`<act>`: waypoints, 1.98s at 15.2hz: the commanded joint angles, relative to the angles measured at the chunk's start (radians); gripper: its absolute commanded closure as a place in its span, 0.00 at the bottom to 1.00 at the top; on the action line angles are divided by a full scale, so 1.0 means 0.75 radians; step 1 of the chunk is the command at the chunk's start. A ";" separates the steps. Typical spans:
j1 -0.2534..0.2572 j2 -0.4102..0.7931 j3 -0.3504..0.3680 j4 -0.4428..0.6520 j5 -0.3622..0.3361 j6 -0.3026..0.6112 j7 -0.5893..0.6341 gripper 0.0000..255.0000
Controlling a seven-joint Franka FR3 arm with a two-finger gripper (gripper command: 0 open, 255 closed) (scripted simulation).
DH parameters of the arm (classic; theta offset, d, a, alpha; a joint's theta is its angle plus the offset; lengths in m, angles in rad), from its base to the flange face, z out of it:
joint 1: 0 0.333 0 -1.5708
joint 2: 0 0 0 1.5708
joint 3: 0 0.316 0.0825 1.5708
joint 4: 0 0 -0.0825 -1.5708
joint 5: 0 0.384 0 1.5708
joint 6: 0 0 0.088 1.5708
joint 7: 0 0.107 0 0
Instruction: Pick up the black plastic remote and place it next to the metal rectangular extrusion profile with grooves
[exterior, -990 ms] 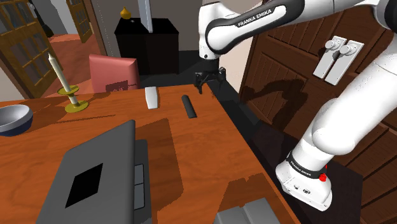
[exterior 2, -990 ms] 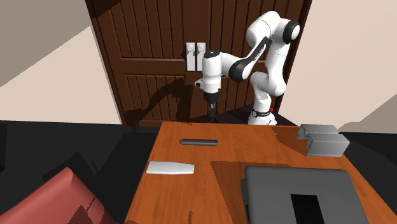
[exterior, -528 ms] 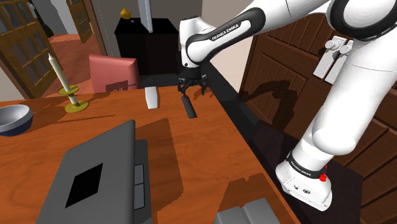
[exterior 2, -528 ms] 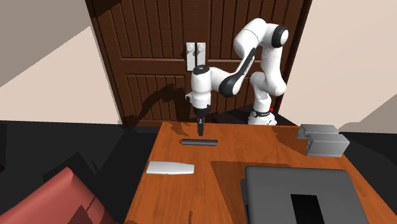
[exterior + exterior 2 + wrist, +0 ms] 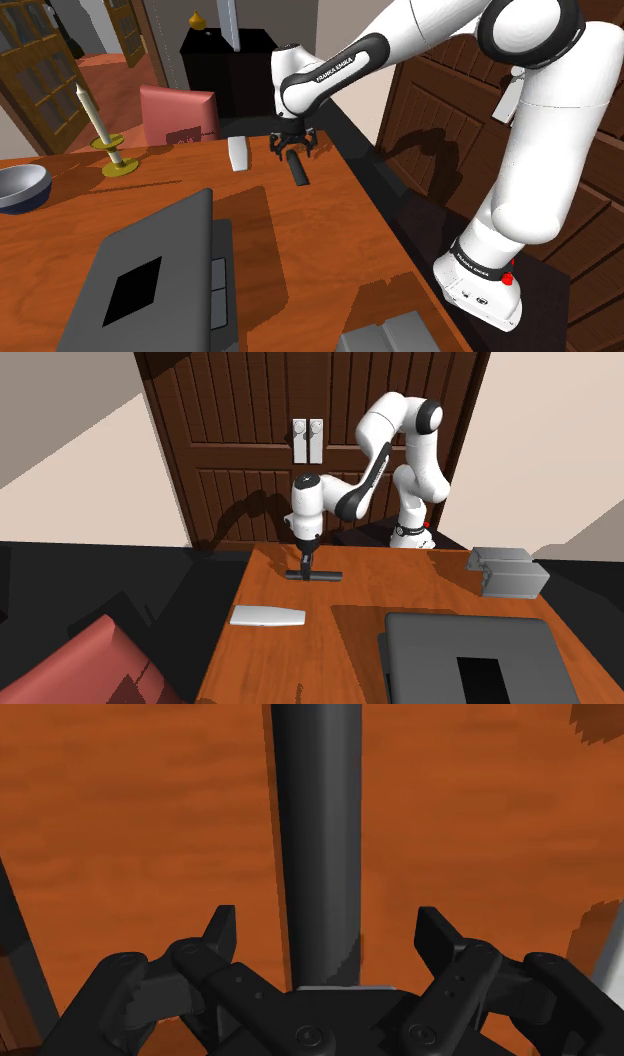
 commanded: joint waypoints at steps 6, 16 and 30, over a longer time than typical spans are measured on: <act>0.000 0.035 -0.005 -0.024 -0.011 0.058 0.007 0.00; 0.000 0.036 -0.005 -0.024 -0.011 0.060 0.008 1.00; -0.005 -0.058 0.004 0.041 0.017 -0.097 -0.018 1.00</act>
